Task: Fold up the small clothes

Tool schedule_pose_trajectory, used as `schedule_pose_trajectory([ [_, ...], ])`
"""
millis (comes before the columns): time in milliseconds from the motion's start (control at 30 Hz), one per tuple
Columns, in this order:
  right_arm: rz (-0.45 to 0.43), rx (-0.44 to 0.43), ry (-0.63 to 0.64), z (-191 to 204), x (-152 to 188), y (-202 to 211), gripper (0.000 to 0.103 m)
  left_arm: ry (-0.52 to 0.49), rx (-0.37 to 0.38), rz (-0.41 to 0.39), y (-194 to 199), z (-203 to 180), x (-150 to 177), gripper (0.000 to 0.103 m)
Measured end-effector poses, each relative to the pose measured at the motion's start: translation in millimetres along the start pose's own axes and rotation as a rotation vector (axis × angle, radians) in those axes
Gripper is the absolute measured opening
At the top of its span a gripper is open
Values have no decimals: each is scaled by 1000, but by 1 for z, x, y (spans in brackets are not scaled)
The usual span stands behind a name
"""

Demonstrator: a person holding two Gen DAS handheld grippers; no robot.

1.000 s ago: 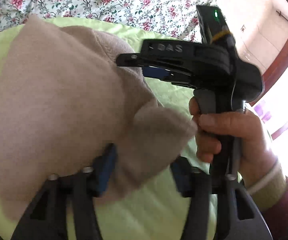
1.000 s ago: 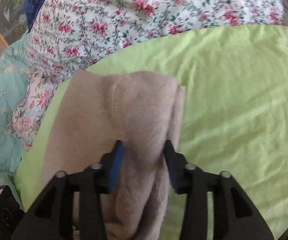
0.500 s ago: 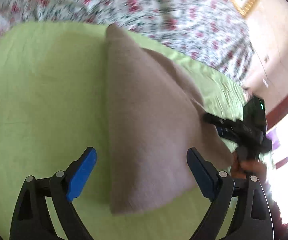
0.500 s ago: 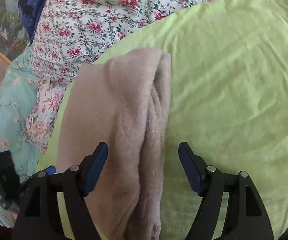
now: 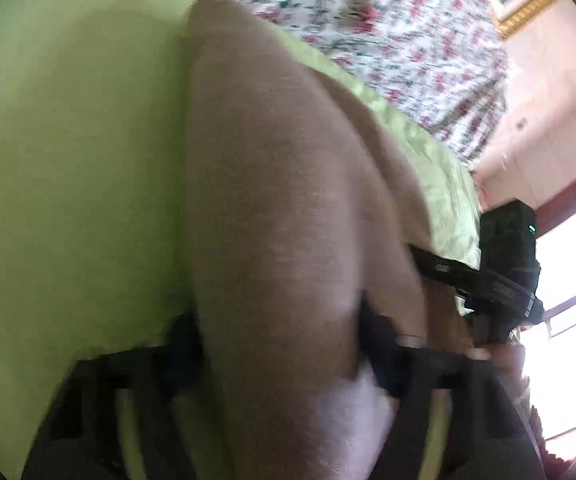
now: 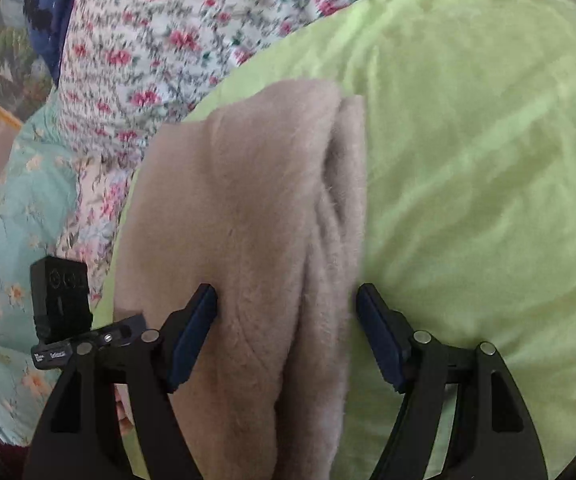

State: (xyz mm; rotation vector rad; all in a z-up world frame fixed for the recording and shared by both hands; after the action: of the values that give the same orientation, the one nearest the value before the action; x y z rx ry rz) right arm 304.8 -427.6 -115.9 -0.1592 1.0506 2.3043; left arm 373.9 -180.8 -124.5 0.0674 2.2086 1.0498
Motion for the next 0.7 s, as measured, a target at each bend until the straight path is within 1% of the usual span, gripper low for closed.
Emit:
schedule_pose_trajectory([
  [33, 4, -7, -3, 3, 1, -2, 45, -8, -8, -6, 2, -2, -1, 54],
  [67, -9, 2, -1, 6, 2, -1, 43, -22, -12, -18, 7, -6, -1, 50],
  [100, -20, 13, 12, 11, 4, 2, 36, -33, -15, -28, 13, -9, 0, 47],
  [133, -37, 25, 25, 17, 7, 7, 34, -41, -16, -34, 19, -14, 0, 46],
  [200, -63, 27, 40, 30, 14, 16, 32, -59, -11, -65, 40, -22, 4, 45],
  [333, -54, -20, 71, 60, 40, 21, 31, -67, -23, -103, 92, -22, 31, 44],
  [467, -15, -88, 119, 100, 74, 7, 30, -56, -81, -130, 151, -5, 78, 44],
  [533, 11, -111, 153, 123, 93, -6, 30, -41, -101, -142, 170, 4, 97, 44],
  [600, 36, -126, 176, 137, 111, -19, 30, -11, -120, -151, 189, 19, 118, 44],
  [700, 75, -134, 199, 153, 136, -40, 30, 47, -130, -153, 203, 46, 147, 46],
])
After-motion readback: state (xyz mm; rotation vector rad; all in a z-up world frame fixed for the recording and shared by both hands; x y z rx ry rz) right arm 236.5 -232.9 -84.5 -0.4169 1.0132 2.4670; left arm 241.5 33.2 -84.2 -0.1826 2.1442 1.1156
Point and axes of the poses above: each gripper's, at about its wrist camera, not at the fingertips, and y roughly against the way its jaws point, z to its left, x to its underside, the point moved 4 cm from there along -y, roughly the way its jaws point, and after that the axes turned 11 degrees about -y, right-handed, at the moved point
